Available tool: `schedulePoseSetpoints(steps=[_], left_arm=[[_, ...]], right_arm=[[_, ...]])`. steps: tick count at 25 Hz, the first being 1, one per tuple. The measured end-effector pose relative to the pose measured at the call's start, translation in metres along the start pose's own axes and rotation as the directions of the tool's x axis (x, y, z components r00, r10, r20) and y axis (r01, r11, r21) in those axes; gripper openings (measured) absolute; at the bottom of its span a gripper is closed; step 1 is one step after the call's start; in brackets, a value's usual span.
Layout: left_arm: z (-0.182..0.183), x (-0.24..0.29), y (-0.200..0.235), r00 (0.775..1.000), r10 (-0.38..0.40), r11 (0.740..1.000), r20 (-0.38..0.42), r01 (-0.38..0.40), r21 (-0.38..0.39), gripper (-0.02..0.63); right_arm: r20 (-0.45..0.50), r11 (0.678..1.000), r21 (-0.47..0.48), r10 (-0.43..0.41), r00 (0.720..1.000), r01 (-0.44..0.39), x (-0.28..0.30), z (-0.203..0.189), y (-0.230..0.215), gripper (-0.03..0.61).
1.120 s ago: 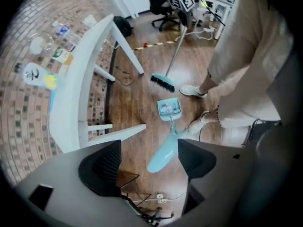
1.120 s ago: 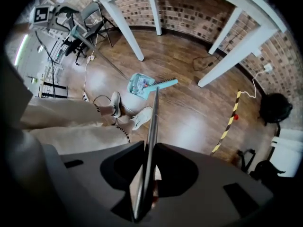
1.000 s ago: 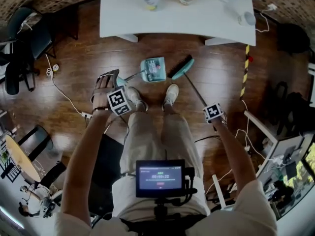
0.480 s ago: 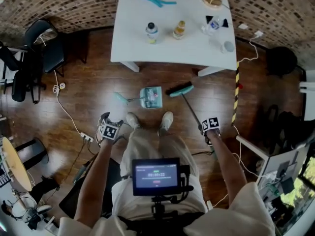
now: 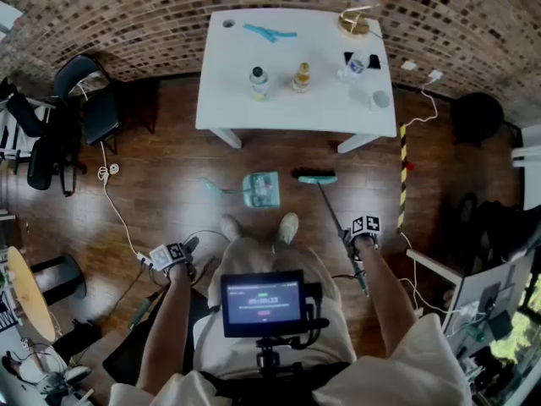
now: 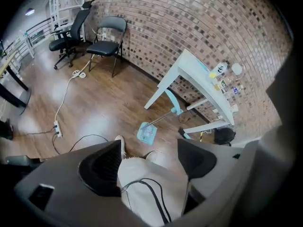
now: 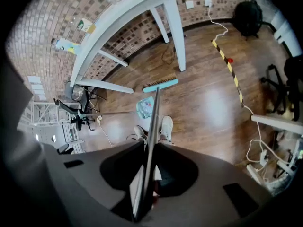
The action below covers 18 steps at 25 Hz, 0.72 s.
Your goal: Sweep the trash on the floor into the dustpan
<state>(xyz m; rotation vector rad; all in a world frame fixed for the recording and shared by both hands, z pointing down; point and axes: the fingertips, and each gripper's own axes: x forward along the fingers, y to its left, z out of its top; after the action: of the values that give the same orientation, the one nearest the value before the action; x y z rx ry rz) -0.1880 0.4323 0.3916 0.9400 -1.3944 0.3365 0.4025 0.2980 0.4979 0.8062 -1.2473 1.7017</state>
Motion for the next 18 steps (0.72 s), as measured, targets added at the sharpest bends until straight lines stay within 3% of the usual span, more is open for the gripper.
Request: schedulePoseSetpoints(steps=[4, 9, 13, 18], left_arm=[[0.007, 0.0, 0.013, 1.0, 0.005, 0.995, -0.007, -0.004, 0.098, 0.371], [0.015, -0.002, 0.004, 0.997, 0.022, 0.956, -0.071, -0.001, 0.293, 0.371], [0.031, -0.008, 0.01, 0.996, 0.029, 0.944, -0.083, 0.0, 0.33, 0.371], [0.057, -0.013, 0.021, 0.994, 0.047, 0.927, -0.097, -0.008, 0.374, 0.371]], right_arm=[[0.016, 0.99, 0.13, 0.047, 0.999, -0.049, 0.017, -0.01, -0.005, 0.107], [0.016, 0.967, 0.246, 0.068, 0.998, -0.07, 0.031, -0.035, 0.001, 0.107], [0.023, 0.94, 0.328, 0.085, 0.996, -0.088, 0.047, -0.054, 0.01, 0.107], [0.061, 0.931, 0.347, 0.101, 0.993, -0.116, 0.059, -0.063, 0.029, 0.107]])
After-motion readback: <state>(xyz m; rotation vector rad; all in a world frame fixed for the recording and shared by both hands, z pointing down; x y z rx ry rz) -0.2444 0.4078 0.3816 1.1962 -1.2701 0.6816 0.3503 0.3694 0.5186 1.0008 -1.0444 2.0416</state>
